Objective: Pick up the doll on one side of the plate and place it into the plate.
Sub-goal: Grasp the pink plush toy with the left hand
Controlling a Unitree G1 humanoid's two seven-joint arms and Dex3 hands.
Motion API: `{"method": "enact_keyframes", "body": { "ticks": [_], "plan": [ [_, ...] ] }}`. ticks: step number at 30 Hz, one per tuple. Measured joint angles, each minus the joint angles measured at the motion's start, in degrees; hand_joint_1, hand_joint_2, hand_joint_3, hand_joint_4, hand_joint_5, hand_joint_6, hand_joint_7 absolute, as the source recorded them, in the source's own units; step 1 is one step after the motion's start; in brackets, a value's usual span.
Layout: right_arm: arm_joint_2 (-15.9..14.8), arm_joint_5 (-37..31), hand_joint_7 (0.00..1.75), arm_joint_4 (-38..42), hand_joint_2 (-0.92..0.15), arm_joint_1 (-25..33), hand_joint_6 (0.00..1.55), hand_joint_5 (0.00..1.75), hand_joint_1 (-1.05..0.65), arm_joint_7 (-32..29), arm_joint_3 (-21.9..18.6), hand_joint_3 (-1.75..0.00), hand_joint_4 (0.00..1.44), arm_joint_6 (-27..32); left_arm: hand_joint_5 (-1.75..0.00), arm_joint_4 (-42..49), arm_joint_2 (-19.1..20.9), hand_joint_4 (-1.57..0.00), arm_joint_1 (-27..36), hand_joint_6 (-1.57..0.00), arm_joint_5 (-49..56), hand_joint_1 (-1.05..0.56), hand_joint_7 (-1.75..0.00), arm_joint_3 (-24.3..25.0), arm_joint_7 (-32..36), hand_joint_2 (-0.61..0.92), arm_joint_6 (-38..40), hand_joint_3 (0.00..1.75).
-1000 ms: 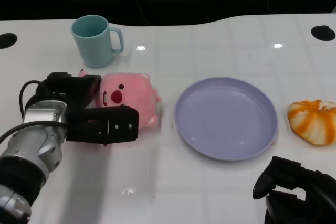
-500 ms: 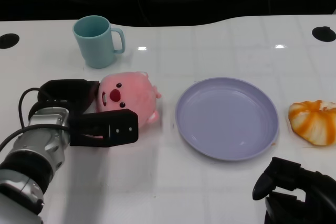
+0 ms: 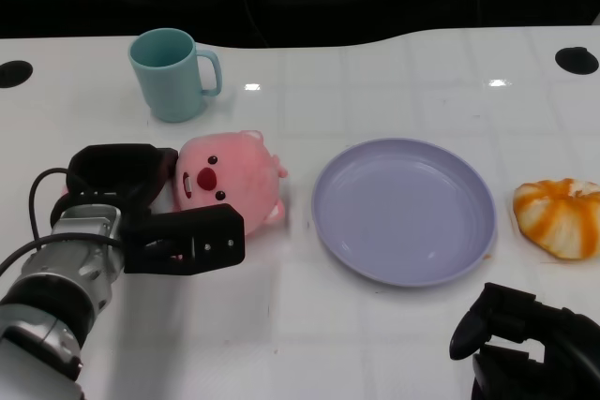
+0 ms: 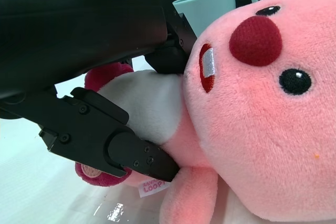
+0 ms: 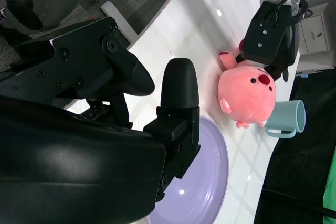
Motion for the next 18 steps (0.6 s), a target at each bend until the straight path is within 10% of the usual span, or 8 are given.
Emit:
{"method": "enact_keyframes", "body": {
  "ticks": [2, 4, 6, 8, 11, 18],
  "plan": [
    [0.0, -0.02, 1.59, 0.0, -0.66, -0.01, 0.5, 1.75, -0.09, -0.03, 0.03, -1.2, 0.67, 0.0, -1.75, 0.07, 0.06, -0.72, 0.06, -1.13, -0.03, -0.32, -0.22, -0.06, 0.54, 0.92, -0.27, 0.31],
    [0.04, -0.02, 1.59, 0.0, -0.66, -0.05, 0.5, 1.75, -0.08, -0.13, 0.09, -1.2, 0.67, 0.04, -1.75, -0.1, 0.21, -0.75, 0.1, -0.71, -0.03, -0.3, -1.27, -0.24, 1.12, 0.92, -0.7, 0.27],
    [0.2, 0.01, 1.6, -0.1, -0.66, -0.05, 0.5, 1.75, -0.07, -0.37, 0.11, -1.2, 0.67, 0.27, -1.75, -0.31, 0.63, -0.78, 0.25, -0.57, 0.03, -0.28, -1.65, -0.49, 2.2, 0.92, -1.75, 0.24],
    [0.32, 0.04, 1.6, -0.32, -0.66, -0.07, 0.5, 1.75, -0.07, -0.55, 0.11, -1.2, 0.66, 0.44, -1.75, -0.49, 1.01, -0.78, 0.5, -0.55, 0.06, -0.28, -1.72, -0.81, 3.16, 0.92, -2.86, 0.23],
    [0.35, 0.04, 1.6, -0.35, -0.65, -0.08, 0.49, 1.75, -0.07, -0.54, 0.11, -1.2, 0.66, 0.43, -1.75, -0.87, 1.34, -0.74, 0.64, -0.66, 0.01, -0.29, -1.31, -0.85, 3.55, 0.92, -3.73, 0.18],
    [0.34, 0.03, 1.6, -0.18, -0.66, 0.07, 0.49, 1.75, -0.07, -0.31, 0.07, -1.2, 0.65, 0.19, -1.75, -4.32, 2.57, -0.8, 2.2, -0.59, -1.15, -0.24, -1.73, -0.21, 3.54, 0.91, -4.71, 0.13]
  ]
}}
